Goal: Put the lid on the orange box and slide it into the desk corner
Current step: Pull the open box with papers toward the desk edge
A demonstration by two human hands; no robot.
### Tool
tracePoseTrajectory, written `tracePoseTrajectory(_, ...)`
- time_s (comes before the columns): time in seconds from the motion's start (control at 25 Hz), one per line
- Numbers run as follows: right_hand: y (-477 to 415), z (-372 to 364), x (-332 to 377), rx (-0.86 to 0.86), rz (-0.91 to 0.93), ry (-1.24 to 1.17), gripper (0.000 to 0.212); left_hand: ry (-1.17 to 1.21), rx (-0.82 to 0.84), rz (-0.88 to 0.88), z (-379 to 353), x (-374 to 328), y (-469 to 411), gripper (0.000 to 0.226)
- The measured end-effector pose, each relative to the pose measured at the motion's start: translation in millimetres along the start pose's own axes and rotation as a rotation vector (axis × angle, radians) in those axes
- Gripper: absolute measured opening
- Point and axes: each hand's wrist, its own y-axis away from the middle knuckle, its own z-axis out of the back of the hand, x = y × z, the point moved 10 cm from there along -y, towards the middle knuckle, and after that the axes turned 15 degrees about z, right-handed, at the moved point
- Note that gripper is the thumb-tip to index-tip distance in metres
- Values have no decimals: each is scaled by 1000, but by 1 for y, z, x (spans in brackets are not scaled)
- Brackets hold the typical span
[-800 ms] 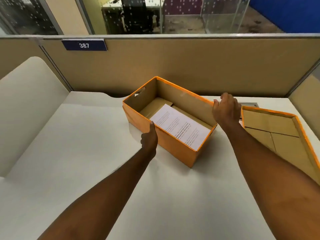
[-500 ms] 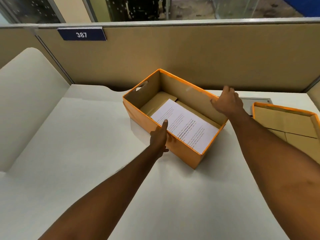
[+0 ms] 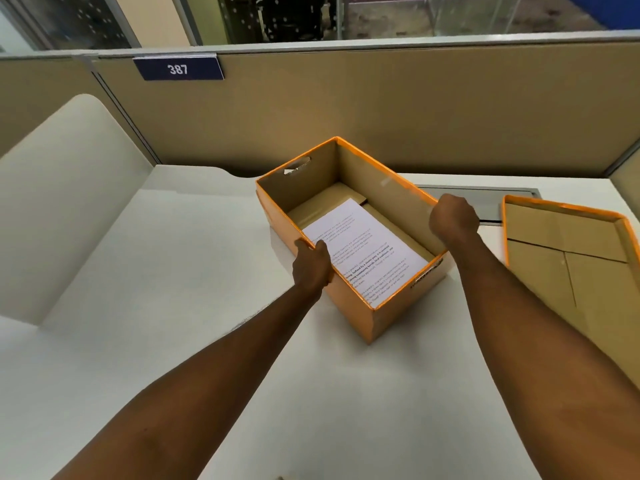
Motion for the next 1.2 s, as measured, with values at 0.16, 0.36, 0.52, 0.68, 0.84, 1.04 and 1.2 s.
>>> tracePoseTrajectory(0.16, 57, 17, -4, -42, -54, -82, 25, -22, 23, -43, 23, 6, 29, 52)
tracePoseTrajectory(0.36, 142, 37, 1, -132, -51, -191, 20, 32, 52, -138, 57, 30, 72, 58)
tracePoseTrajectory(0.52, 202, 40, 14, -170, -4, -219, 19, 47, 26, -179, 83, 57, 94, 60)
tracePoseTrajectory(0.68, 249, 28, 22, -176, -6, -229, 20, 69, 39, -192, 104, 87, 101, 54)
tracePoseTrajectory(0.84, 285, 12, 30, -136, -17, -199, 16, 81, 45, -189, 124, 103, 96, 52)
tracePoseTrajectory(1.04, 328, -10, 48, -95, -68, -173, 19, 68, 85, -174, 152, 108, 85, 51)
tracePoseTrajectory(1.2, 356, -28, 57, -75, -95, -152, 22, 26, 87, -199, 171, 123, 79, 44)
